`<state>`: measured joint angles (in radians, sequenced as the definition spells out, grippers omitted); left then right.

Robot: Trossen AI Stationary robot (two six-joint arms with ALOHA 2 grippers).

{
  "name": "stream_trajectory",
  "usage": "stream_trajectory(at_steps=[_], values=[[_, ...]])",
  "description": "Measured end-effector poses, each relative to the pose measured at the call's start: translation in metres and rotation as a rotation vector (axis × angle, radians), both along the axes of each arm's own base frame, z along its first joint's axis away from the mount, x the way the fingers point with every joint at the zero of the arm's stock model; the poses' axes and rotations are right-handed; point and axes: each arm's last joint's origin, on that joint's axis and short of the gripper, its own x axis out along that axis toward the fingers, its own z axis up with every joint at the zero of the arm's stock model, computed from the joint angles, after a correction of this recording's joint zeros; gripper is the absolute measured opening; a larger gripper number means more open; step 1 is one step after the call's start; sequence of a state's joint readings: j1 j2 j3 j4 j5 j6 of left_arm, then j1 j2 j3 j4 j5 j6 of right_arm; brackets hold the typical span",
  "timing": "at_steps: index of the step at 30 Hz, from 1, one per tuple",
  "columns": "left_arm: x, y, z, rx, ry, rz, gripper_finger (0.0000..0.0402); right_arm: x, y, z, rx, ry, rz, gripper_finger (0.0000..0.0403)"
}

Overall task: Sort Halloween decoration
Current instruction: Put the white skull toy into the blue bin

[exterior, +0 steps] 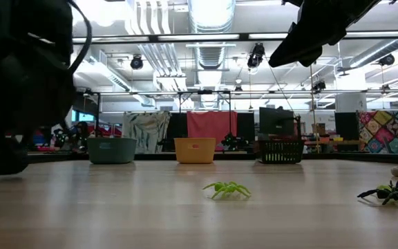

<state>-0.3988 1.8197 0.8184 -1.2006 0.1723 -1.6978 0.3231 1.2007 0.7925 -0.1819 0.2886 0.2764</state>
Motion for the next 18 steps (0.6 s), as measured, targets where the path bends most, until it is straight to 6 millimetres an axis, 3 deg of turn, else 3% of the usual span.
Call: stream_trajectory(at_steps=[7, 13, 18], values=[[0.011, -0.004, 0.014, 0.005, -0.001, -0.059, 0.0000, 0.000, 0.000, 0.000, 0.001, 0.000, -0.001, 0.0057], [0.019, -0.017, 0.024, -0.130, -0.020, -0.104, 0.0000, 0.000, 0.000, 0.000, 0.002, 0.001, -0.001, 0.0057], [0.032, -0.033, 0.041, -0.252, -0.076, -0.318, 0.0003, 0.000, 0.000, 0.000, -0.007, 0.000, 0.005, 0.0057]])
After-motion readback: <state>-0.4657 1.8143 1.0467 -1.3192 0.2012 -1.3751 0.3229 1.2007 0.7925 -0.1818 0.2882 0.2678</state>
